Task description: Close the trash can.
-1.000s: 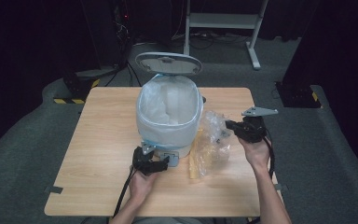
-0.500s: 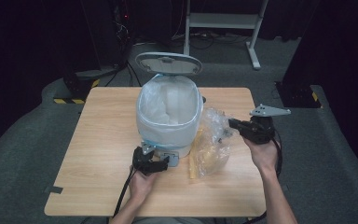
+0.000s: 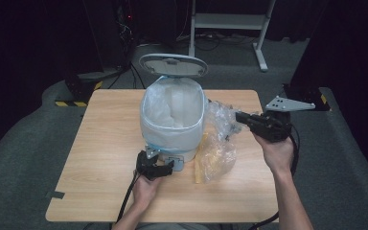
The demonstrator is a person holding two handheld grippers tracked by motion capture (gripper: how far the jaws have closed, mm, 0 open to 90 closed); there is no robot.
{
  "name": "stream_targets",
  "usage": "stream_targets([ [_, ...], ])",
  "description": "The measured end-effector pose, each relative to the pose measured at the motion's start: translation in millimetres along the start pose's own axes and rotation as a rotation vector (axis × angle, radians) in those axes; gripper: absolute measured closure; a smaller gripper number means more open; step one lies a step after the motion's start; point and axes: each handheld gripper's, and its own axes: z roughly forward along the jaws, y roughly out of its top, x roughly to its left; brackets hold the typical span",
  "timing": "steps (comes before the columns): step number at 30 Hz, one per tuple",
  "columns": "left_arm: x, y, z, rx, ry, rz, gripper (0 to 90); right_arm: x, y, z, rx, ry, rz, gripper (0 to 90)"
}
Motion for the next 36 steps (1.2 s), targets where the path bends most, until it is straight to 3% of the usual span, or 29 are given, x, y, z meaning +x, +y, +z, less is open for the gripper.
stream_targets([
  [7,-0.1,0.0,0.0,0.000,0.000,0.000,11.6,7.0,16.7,-1.0,-0.025,0.000,-0.030,89.0],
  [18,-0.1,0.0,0.0,0.000,0.000,0.000,11.6,12.1,36.4,6.3,-0.067,0.053,-0.031,89.0],
  [36,-0.1,0.0,-0.1,0.000,0.000,0.000,11.6,27.7,67.9,42.4,-0.074,0.118,-0.064,89.0],
])
